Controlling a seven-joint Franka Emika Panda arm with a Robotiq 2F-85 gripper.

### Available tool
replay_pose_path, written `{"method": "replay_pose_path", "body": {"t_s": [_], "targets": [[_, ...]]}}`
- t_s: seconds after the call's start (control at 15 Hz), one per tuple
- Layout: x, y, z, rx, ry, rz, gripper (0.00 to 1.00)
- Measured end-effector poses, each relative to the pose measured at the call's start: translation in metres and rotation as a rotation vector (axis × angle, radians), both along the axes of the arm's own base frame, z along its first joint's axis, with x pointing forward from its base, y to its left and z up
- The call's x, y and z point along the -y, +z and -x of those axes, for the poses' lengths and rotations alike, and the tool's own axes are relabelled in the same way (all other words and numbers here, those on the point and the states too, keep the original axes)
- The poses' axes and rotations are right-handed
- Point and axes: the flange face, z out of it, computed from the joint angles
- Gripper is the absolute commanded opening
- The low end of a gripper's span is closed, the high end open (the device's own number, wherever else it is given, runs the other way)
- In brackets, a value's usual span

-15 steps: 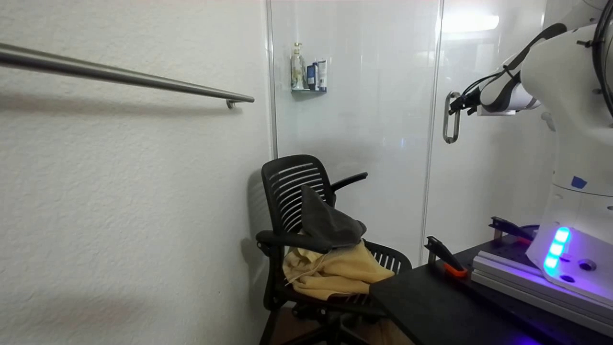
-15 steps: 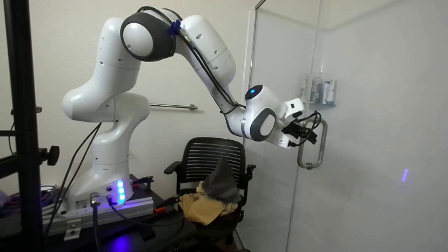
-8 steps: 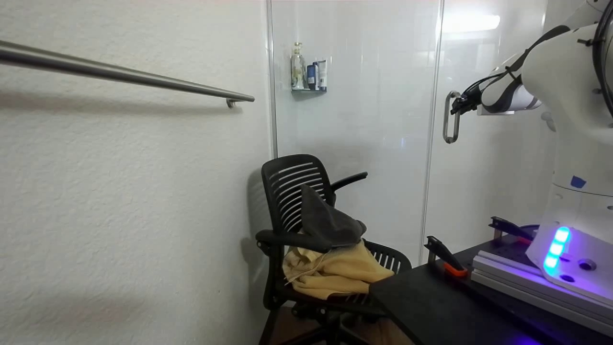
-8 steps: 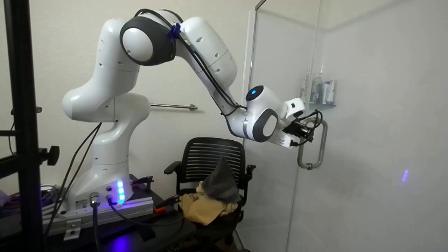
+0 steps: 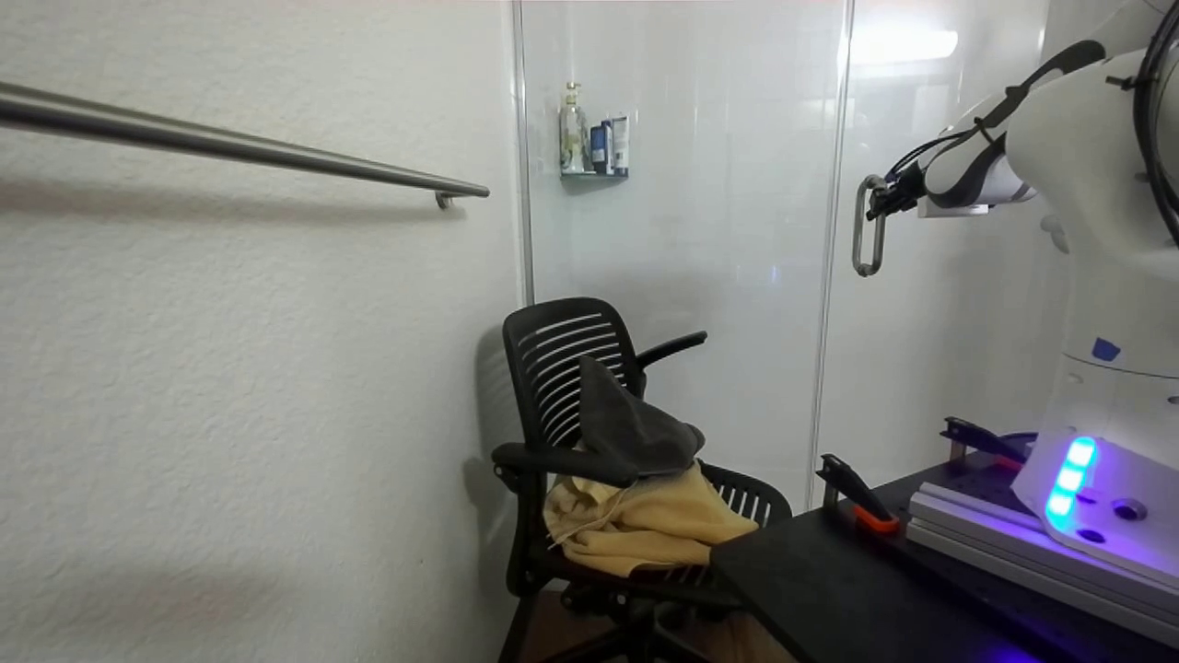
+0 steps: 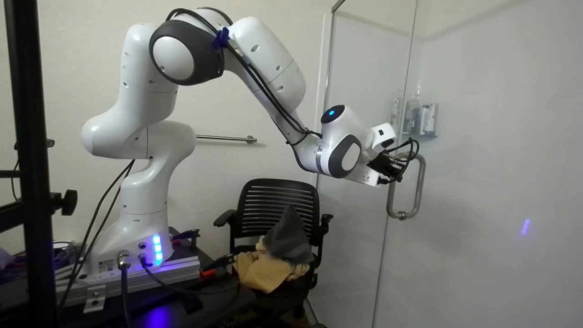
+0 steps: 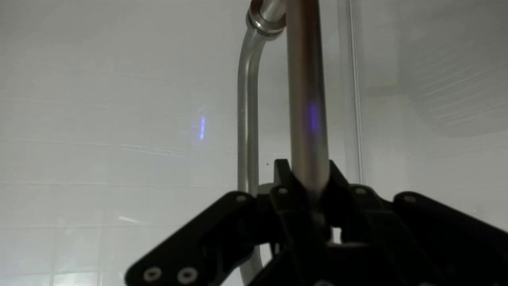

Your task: Open the glass door

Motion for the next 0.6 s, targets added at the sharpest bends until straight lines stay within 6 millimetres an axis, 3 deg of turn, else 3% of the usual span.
{"method": "replay_pose_path", "body": {"t_s": [0.6], "targets": [[-0.003, 0.025, -0.001, -0.204, -0.007, -0.049, 0.06]]}}
